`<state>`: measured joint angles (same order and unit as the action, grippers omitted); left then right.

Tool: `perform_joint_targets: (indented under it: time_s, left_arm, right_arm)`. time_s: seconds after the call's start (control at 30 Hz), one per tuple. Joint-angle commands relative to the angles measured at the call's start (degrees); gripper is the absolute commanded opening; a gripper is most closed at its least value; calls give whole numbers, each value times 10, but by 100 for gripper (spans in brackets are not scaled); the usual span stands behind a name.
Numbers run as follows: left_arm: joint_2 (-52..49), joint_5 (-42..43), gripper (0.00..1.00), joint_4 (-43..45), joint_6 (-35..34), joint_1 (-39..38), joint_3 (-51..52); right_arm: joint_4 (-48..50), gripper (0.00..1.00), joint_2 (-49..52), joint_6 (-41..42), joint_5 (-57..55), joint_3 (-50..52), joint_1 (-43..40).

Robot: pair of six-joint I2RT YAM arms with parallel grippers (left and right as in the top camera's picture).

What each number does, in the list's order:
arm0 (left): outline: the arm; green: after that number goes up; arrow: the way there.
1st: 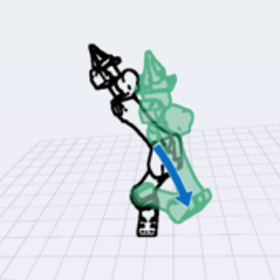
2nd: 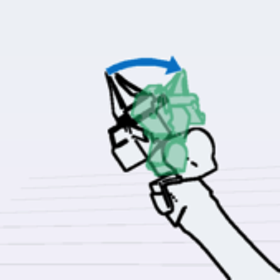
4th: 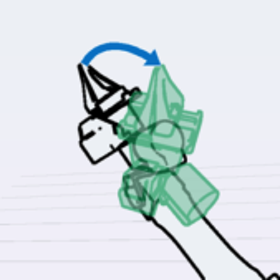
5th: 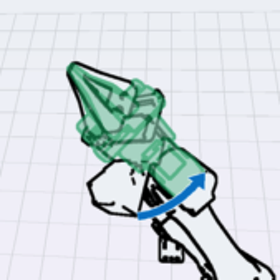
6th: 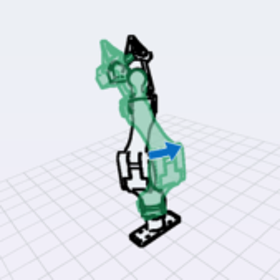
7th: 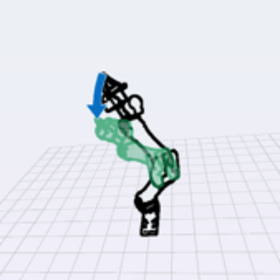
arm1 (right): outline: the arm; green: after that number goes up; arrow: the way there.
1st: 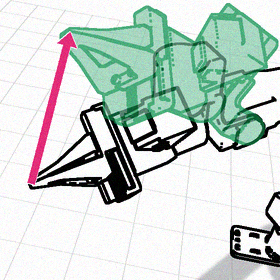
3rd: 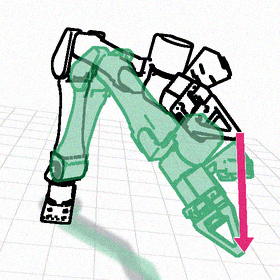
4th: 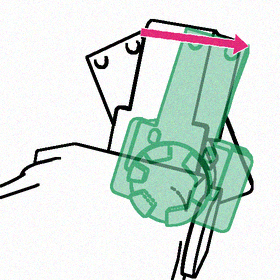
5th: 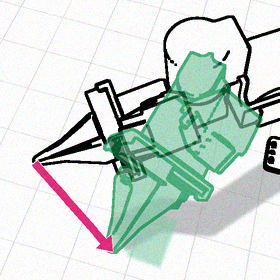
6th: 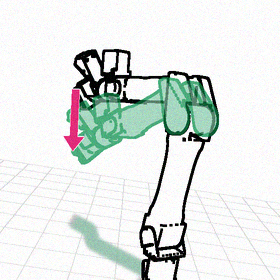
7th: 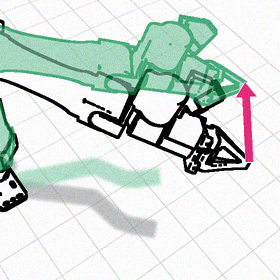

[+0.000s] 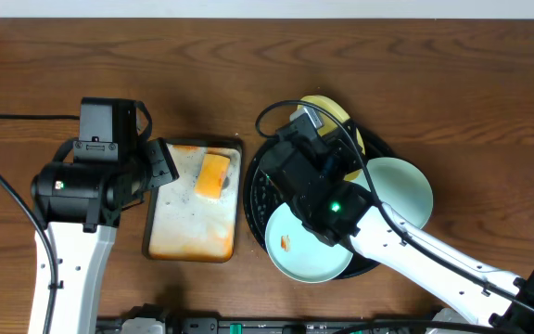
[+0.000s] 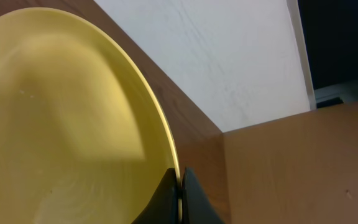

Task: Clean dirty plates on tray and stack at the side
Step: 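Lift the yellow plate with the right gripper off the rack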

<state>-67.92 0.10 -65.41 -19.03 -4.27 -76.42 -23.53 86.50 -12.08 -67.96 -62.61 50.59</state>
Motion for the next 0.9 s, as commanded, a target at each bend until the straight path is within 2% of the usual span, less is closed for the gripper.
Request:
perform_joint_targets:
  time_s: [0.0,0.17,0.3,0.47,0.6,0.73,0.87]
  left_arm:
    - [-2,4,63,-1,8,2,0]
    - [-2,4,64,-1,8,2,0]
    - [-2,4,64,-2,8,2,0]
    - [-2,4,64,-1,8,2,0]
    - [-2,4,64,-1,8,2,0]
    - [-3,4,64,10,8,2,0]
    - [-3,4,64,9,8,2,0]
  right_arm:
    - [-1,1,-8,32,-4,-1,4]
    - [-6,1,-8,56,36,-1,0]
    - [-43,1,-8,95,158,-1,-29]
    - [-94,1,-14,173,233,-1,-85]
    - [-136,1,-52,229,394,-3,-170]
    - [-133,1,-88,239,511,-4,-261]
    - [-142,1,-110,272,567,-4,-360]
